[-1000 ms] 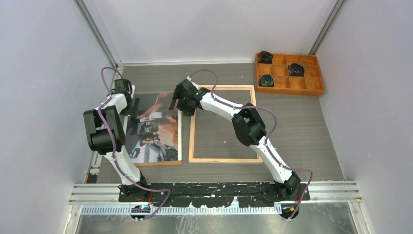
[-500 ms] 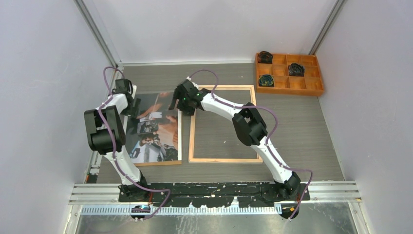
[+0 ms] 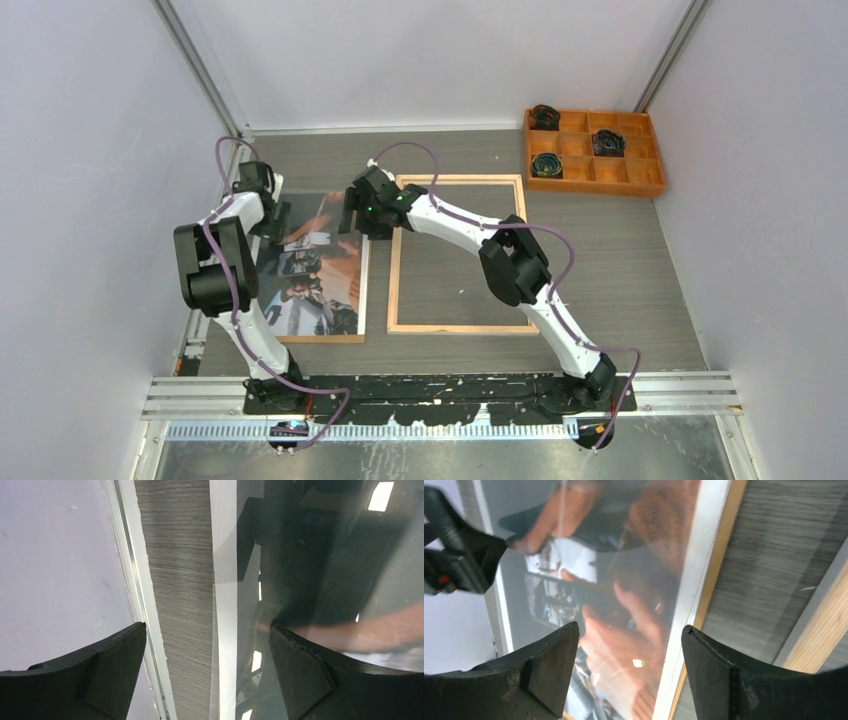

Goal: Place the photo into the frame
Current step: Pick up the photo frame item at the center of the board.

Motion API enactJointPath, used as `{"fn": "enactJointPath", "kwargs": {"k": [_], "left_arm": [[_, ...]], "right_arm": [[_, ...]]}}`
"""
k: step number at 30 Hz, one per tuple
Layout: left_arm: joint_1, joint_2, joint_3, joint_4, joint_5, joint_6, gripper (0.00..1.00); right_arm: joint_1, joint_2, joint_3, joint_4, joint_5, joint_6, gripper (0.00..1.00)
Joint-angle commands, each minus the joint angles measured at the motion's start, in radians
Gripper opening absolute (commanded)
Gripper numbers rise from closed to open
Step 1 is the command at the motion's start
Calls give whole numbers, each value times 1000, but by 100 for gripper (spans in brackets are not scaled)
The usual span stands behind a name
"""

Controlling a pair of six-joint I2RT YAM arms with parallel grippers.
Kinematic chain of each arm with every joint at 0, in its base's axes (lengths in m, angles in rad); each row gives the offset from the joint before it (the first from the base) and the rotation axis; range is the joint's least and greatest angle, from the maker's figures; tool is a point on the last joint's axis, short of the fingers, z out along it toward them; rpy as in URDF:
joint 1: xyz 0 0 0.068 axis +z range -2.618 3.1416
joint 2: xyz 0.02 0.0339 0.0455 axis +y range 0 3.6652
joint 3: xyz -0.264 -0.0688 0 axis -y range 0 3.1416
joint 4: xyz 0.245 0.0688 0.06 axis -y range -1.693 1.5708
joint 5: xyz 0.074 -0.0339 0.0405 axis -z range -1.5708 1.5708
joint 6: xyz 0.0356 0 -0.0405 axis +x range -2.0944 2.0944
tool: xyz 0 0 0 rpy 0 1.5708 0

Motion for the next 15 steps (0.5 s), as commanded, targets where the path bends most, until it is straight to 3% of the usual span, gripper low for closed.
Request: {"fn": "enactJointPath", "kwargs": {"k": [1, 7, 15], "left_arm": [[-20, 59, -44, -55, 70, -6, 96], [-27, 57, -42, -57, 74, -4, 96], [-27, 49, -46, -63, 78, 2, 96]], "right_arm": [[43, -130, 29, 40, -17, -52, 79], [42, -133, 8, 58, -40, -46, 79], [25, -145, -88, 304, -216, 97, 79]]}}
